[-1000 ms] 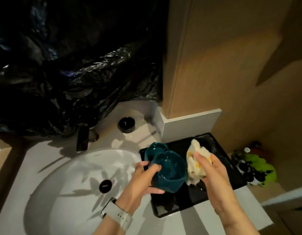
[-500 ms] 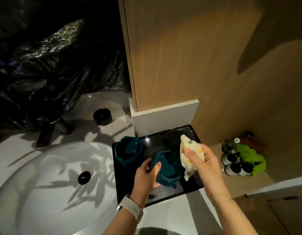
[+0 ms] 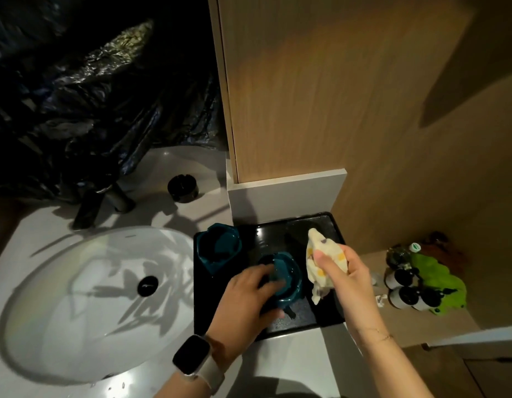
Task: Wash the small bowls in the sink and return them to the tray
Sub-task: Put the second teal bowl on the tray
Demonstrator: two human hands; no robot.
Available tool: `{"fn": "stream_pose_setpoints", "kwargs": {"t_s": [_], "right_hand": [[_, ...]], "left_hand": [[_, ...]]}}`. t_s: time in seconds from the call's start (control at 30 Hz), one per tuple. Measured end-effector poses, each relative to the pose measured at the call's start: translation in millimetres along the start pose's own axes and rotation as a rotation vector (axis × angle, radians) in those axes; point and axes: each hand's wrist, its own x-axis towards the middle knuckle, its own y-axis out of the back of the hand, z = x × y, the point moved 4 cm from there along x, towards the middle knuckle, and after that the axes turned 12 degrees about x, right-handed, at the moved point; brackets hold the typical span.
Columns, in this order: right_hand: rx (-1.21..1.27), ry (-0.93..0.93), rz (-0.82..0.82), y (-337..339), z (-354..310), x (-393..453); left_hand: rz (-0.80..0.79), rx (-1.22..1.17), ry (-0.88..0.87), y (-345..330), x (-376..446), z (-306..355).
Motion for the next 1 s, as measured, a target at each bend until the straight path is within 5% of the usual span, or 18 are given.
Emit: {"fn": "stream_pose_setpoints", "kwargs": {"t_s": [0.1,0.57,0.8,0.87,1.0], "right_hand": [[0.014,-0.001,0.011,2.7,-1.1,1.7],[-0.034,0.002,0.043,-6.9,-8.1,11.5],[-0.082,0.041,-0.002,-35.9,-16.0,18.2],[-0.095,0.036,-0.035,-49.2,-17.1,22.0],[-0.097,0.022,-0.103,-87.1,-13.1,33.4]], "left_hand": [[0.06,0.109,-0.114,-8.4,4.6,4.6],[0.099,0.098,0.057,-10.7,63.6,-26.4],[0.177,-0.11,0.025,-8.8,59.7,-38.3],[0.283,-0.236,0.112,12.0,53.1,-56.9],[0.355,-0.551,0.592,38.0,45.9,-146.6]]}}
